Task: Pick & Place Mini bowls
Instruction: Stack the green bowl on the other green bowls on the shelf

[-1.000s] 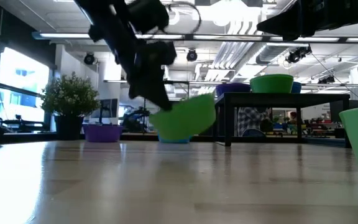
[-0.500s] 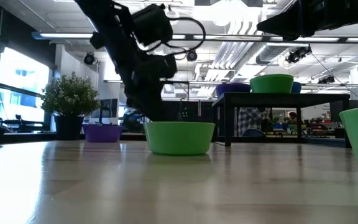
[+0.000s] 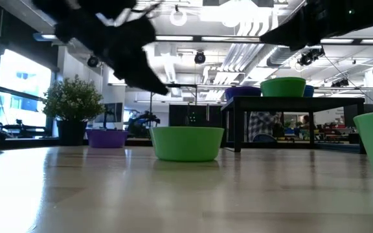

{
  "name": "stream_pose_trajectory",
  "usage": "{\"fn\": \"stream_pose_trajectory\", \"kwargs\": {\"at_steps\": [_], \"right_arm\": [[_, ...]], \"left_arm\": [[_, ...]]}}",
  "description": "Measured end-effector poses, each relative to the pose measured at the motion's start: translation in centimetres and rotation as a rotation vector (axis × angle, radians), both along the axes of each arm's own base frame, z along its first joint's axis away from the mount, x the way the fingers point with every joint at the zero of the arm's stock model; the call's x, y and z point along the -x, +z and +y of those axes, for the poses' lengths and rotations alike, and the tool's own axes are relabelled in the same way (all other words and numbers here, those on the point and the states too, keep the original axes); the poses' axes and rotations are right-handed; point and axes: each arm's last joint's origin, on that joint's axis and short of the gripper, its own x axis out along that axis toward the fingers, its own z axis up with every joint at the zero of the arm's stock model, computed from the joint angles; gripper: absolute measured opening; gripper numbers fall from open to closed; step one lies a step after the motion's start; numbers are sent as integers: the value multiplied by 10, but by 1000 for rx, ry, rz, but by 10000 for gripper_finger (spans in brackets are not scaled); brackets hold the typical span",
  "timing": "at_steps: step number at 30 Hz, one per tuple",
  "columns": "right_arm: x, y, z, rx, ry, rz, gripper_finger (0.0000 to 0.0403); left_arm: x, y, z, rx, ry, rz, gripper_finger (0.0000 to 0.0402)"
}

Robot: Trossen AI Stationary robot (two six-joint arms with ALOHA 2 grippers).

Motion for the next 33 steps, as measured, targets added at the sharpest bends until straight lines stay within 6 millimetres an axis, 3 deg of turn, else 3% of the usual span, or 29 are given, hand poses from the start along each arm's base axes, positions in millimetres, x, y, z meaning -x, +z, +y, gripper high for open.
{"fn": "stream_pose_trajectory", "kwargs": {"at_steps": [7,13,22,33], "right_arm": [[-31,-4,10,-4,7,85,12],[-64,-3,28,12,46,212,60],[-115,-26,55,40,125,539,121],[-164,-59,71,142,188,805,129]], "left_arm": [[51,-34,1,31,4,-197,10],[71,-53,1,39,6,-267,1],[74,-55,2,40,20,-278,1],[75,-57,2,46,19,-255,1]]}}
